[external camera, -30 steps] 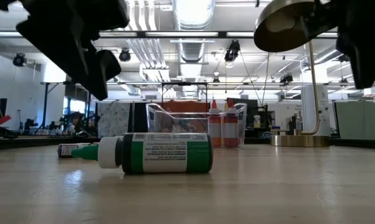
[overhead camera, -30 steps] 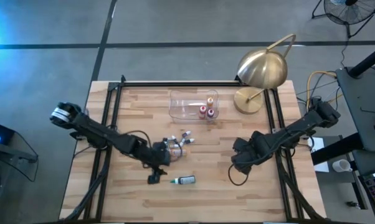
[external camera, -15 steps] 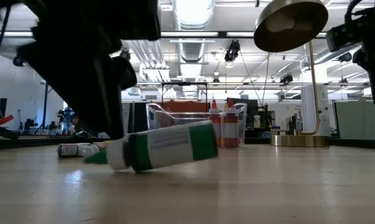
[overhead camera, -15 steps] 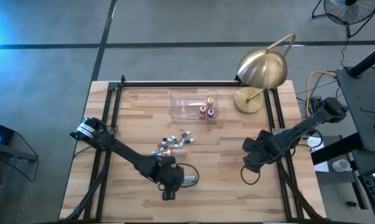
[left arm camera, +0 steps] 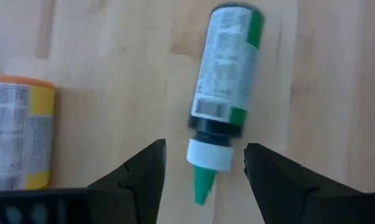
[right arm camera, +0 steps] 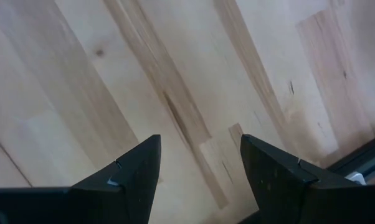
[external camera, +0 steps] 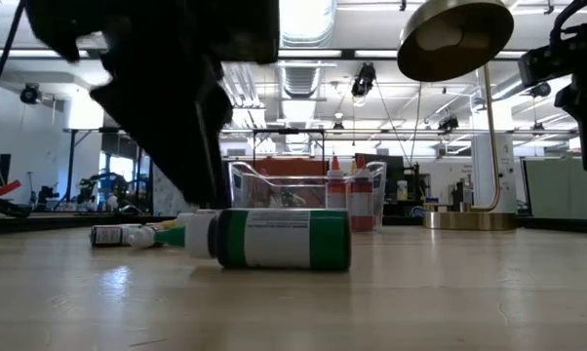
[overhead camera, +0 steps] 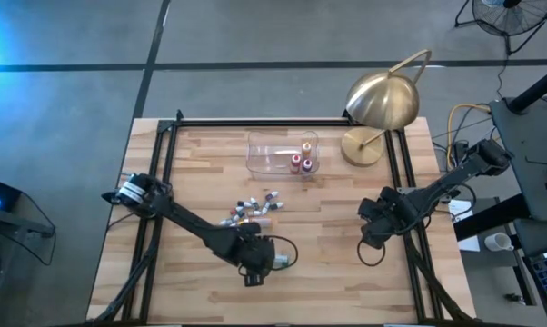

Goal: Pick & Place food coloring
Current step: Move the big green food coloring bottle to the middle left of the table

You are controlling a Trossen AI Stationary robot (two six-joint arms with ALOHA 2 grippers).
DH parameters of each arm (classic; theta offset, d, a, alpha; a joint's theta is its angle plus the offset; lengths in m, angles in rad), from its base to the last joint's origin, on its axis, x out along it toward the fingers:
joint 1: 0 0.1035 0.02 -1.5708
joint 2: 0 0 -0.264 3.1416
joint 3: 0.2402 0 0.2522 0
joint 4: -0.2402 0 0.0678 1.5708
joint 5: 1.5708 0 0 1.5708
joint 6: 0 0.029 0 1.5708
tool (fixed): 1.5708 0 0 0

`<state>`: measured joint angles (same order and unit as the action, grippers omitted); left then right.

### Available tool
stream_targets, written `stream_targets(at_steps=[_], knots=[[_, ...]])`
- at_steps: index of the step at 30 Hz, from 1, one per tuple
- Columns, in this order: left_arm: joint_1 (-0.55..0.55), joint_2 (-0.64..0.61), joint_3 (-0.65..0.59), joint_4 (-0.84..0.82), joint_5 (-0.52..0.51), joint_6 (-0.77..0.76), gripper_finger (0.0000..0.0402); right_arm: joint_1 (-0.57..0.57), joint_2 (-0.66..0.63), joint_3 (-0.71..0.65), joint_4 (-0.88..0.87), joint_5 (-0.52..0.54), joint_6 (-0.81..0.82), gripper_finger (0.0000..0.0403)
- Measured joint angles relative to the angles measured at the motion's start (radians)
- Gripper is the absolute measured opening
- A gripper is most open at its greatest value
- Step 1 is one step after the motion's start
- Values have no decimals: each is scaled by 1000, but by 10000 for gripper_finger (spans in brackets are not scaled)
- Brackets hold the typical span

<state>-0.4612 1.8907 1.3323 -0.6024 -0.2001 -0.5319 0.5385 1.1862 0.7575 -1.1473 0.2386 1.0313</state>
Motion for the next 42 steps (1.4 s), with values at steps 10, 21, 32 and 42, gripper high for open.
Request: stream_targets(at_steps=[10, 21, 32, 42], knots=[[10, 49, 5, 11, 63, 64, 195, 0, 0, -38, 2, 0, -10, 214], [29, 76, 4, 39, 64, 79, 178, 0, 0, -54, 2, 0, -10, 214], [97, 57, 87, -222, 115, 138, 91, 0, 0, -54, 0, 27, -11, 214], [264, 47, 356, -969, 708, 57, 91, -24, 0, -54, 2, -3, 30, 214]])
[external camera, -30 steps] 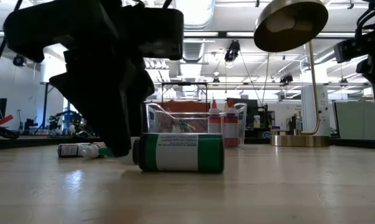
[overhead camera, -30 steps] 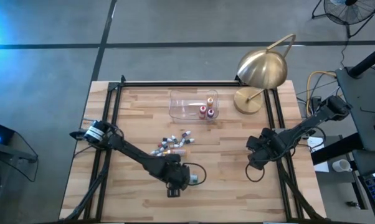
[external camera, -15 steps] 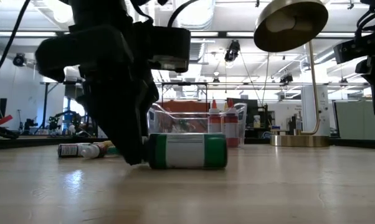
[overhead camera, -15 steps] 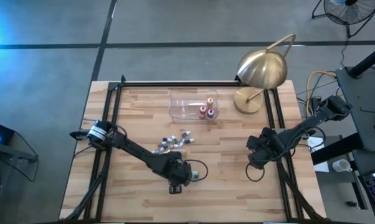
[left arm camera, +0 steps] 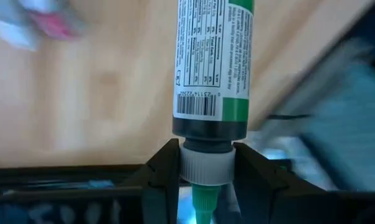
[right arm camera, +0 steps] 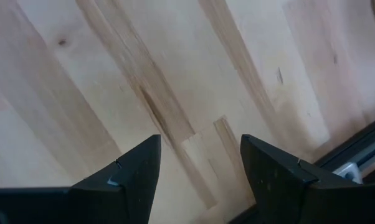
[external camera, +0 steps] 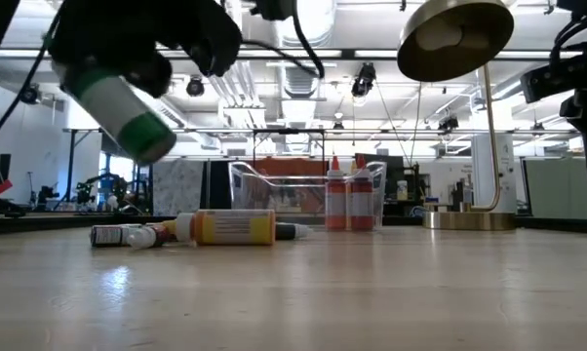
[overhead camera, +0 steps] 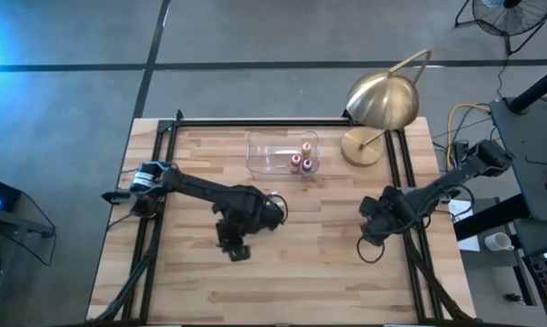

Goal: Pick & Place food coloring
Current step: Move the big green food coloring bottle to the middle left of the table

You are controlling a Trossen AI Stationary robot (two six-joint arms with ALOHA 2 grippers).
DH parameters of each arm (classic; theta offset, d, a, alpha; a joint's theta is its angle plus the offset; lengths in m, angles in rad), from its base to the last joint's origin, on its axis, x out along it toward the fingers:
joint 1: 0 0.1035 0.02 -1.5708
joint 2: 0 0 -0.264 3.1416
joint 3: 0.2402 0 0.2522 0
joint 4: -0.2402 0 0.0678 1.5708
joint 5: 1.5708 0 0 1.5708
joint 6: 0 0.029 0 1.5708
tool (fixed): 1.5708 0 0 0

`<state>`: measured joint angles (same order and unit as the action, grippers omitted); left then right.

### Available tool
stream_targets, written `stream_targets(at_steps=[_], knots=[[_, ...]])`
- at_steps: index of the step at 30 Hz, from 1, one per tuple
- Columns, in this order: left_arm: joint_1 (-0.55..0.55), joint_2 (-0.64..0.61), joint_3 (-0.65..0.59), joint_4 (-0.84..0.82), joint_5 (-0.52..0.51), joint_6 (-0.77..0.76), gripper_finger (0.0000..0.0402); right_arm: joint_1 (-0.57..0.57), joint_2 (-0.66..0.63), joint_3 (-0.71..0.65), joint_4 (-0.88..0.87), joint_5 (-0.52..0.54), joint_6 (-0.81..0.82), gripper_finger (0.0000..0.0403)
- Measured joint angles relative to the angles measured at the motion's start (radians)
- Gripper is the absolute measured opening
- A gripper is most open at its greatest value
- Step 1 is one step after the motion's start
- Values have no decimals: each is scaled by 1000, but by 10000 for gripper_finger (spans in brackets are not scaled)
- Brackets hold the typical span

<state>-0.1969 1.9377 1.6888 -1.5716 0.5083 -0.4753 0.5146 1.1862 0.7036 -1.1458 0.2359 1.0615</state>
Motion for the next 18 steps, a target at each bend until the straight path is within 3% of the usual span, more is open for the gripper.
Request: stream_targets(at_steps=[2, 6, 14, 18], knots=[[8, -11, -22, 7, 76, -102, 91, -12, 0, 0, 1, -20, 35, 214], [3, -6, -114, 1, 114, -158, 91, -22, -3, -1, 4, -40, 94, 214], [-90, -17, -359, 0, 450, -225, 93, -23, -11, -1, 4, -46, 149, 214], [-133, -17, -430, 1, 527, -252, 93, -25, -14, -1, 7, -35, 163, 214]])
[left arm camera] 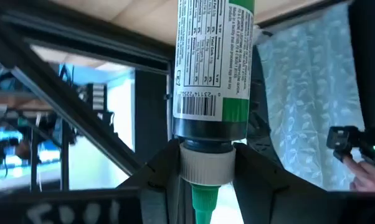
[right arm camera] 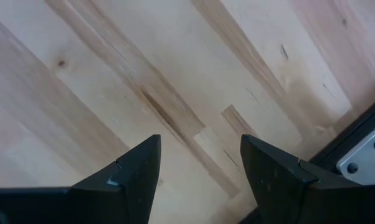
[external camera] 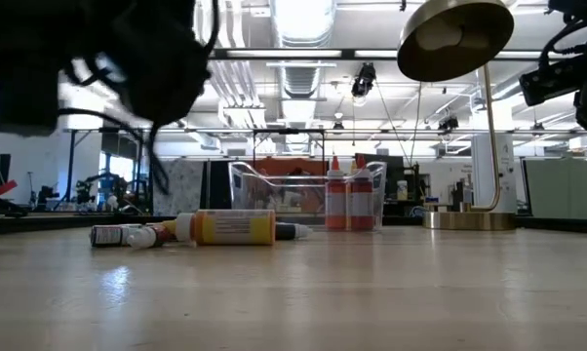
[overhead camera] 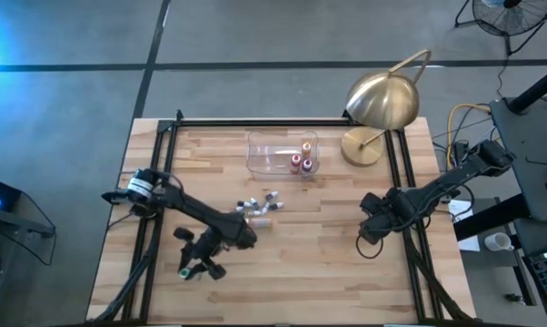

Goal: Pick & Place food coloring
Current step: Move the big green food coloring bottle to the middle left of the table

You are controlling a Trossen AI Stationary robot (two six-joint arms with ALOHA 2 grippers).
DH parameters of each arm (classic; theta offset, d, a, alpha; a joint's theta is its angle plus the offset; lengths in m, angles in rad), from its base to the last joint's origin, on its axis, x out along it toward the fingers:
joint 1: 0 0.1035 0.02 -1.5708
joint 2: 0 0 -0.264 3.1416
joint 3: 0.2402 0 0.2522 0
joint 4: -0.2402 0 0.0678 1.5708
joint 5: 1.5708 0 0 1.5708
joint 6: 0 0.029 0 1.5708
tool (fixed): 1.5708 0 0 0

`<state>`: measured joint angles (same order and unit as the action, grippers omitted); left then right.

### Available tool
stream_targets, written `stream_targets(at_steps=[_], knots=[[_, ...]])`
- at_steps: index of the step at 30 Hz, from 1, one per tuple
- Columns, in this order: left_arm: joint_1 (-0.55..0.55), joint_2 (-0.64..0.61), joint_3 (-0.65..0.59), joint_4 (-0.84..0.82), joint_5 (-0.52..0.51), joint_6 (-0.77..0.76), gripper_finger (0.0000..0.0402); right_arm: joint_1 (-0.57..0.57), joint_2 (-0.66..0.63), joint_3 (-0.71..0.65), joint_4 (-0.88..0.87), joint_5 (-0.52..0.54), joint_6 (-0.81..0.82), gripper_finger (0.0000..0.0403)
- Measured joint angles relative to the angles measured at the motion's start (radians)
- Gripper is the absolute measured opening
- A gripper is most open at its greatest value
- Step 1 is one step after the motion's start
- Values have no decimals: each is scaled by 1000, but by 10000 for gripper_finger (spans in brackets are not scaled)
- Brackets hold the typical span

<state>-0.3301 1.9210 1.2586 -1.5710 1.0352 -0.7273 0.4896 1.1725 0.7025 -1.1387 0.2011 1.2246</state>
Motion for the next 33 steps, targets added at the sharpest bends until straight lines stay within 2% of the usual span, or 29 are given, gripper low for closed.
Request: stream_targets(at_steps=[6, 13, 23, 33], knots=[[-10, 2, -93, 17, -11, -28, 101, 0, 0, 0, 5, 34, 12, 214], [-7, 3, -184, 144, -24, -104, 128, 0, 0, 0, 10, 59, 31, 214], [-5, -1, -172, 200, -65, -120, 132, 0, 0, 0, 17, 64, 33, 214], [-12, -23, -133, 193, -158, -72, 146, 0, 0, 0, 19, 65, 30, 214]])
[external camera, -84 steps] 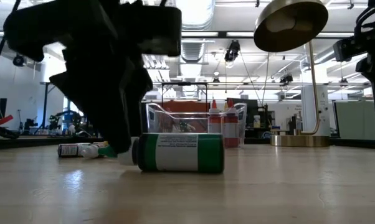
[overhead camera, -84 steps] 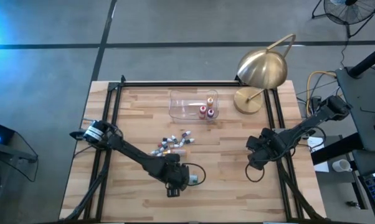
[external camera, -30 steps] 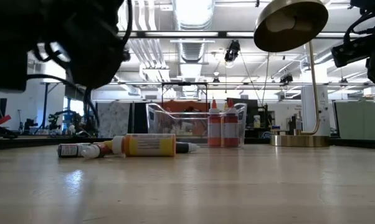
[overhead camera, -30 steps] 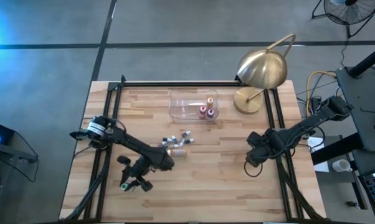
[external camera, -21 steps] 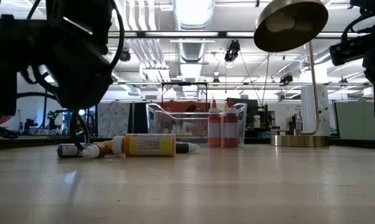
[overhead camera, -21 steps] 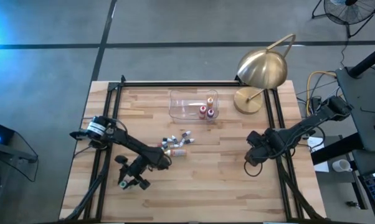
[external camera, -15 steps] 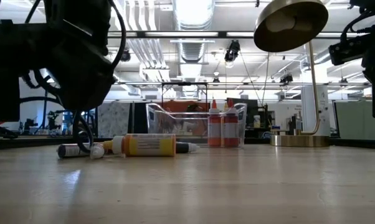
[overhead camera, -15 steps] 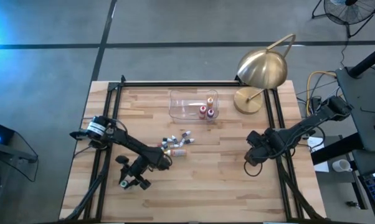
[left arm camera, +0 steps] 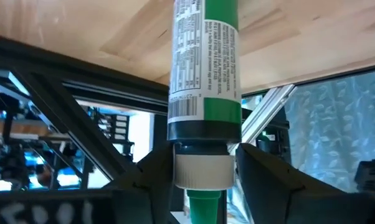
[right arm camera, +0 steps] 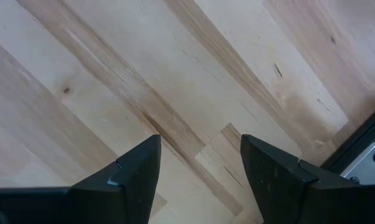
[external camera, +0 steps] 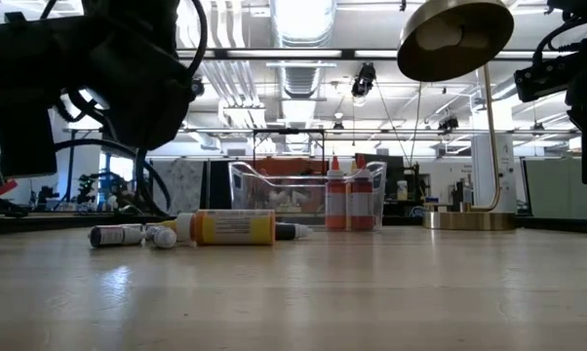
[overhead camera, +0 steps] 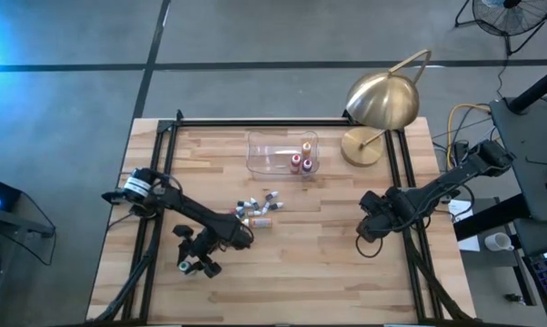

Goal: Pick & Place food coloring
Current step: Move the big green food coloring bottle to the middle left of the table, then put the big green food coloring bottle into the transparent bin

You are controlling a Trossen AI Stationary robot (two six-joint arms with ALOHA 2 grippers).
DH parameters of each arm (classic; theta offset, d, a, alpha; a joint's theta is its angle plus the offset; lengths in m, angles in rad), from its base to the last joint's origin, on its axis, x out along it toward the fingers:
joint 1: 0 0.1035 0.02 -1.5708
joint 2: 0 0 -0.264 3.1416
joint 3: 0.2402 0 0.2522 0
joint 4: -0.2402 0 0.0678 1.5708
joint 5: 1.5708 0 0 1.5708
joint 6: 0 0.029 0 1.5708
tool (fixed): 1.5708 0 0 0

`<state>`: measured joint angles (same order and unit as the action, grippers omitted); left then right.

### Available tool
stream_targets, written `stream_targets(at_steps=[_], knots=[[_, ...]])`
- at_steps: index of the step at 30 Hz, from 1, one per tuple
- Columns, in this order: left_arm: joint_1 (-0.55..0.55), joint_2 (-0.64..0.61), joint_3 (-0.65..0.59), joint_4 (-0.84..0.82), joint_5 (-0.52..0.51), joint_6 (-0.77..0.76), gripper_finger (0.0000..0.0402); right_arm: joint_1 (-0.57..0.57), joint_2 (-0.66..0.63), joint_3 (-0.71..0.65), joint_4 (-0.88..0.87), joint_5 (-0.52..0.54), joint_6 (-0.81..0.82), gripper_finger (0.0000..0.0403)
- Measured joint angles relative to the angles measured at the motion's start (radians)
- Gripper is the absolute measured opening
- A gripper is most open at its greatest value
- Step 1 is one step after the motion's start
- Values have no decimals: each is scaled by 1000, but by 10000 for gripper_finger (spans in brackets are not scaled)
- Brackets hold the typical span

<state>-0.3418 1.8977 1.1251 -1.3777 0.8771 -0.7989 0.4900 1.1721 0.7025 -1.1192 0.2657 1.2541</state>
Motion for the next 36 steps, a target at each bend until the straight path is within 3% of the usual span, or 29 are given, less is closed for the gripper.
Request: stream_targets(at_steps=[10, 21, 26, 32, 36], knots=[[-10, 0, 63, -79, -72, 19, 225, 1, 0, 0, -1, 24, -1, 214], [-30, -44, 207, -126, -295, -16, 236, 1, 0, 0, -2, 24, -15, 214], [-97, -136, 227, -103, -458, -152, 236, 0, 0, 0, -2, 18, -8, 214], [-197, -287, 175, 5, -560, -429, 236, 0, 0, 0, -2, 19, -4, 214], [-261, -373, 143, 92, -634, -522, 236, 0, 0, 0, -2, 23, -5, 214]])
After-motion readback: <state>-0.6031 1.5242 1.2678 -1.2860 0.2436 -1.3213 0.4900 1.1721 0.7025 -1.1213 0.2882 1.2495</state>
